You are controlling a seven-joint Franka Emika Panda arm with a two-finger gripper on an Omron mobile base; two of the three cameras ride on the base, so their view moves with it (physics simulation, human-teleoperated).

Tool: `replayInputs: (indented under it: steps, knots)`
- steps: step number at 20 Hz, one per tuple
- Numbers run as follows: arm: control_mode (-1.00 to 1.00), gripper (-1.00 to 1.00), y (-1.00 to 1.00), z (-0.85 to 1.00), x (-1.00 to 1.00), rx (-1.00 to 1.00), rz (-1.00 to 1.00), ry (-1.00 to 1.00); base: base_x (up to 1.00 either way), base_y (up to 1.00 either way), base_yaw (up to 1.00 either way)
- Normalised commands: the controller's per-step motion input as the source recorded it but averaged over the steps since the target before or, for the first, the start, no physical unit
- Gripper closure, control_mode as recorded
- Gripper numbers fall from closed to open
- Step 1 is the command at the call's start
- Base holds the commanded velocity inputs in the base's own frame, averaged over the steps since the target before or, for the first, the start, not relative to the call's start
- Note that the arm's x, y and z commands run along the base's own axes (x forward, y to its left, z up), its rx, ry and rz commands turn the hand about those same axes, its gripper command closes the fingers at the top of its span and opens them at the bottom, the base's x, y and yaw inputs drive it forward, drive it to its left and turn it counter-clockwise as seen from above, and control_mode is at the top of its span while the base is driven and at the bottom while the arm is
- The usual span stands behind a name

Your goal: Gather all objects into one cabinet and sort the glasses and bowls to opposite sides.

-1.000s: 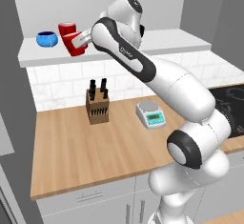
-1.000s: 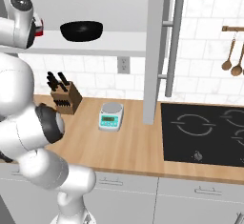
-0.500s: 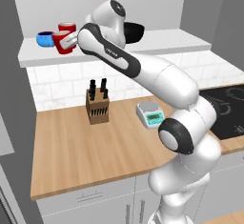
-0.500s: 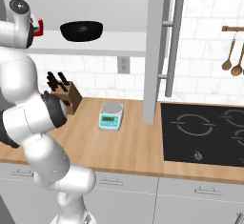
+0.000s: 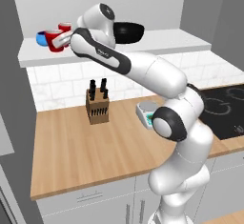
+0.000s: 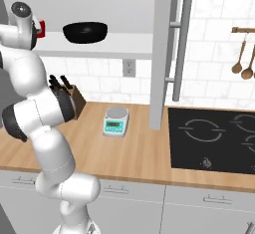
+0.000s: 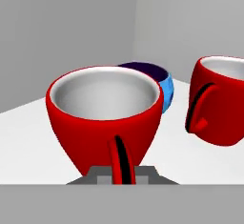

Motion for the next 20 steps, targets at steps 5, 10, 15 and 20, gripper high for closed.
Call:
replayInputs:
  steps: [5,10,15,20]
  knots:
    - [-1.00,1.00,0.16,-0.02,0.30,0.05,-0.05,0.00,0.00,0.00,0.00]
    - [-1.00,1.00,0.02,0.00,0.07,0.00,-0.06,0.00,0.00,0.00,0.00]
    - [-1.00,-1.00,0.00,0.00,0.00,0.00,-0.05,0.00,0.00,0.00,0.00]
    - [-1.00,-1.00,-0.04,0.00,-0.14,0.02,-0.05,0.00,0.00,0.00,0.00]
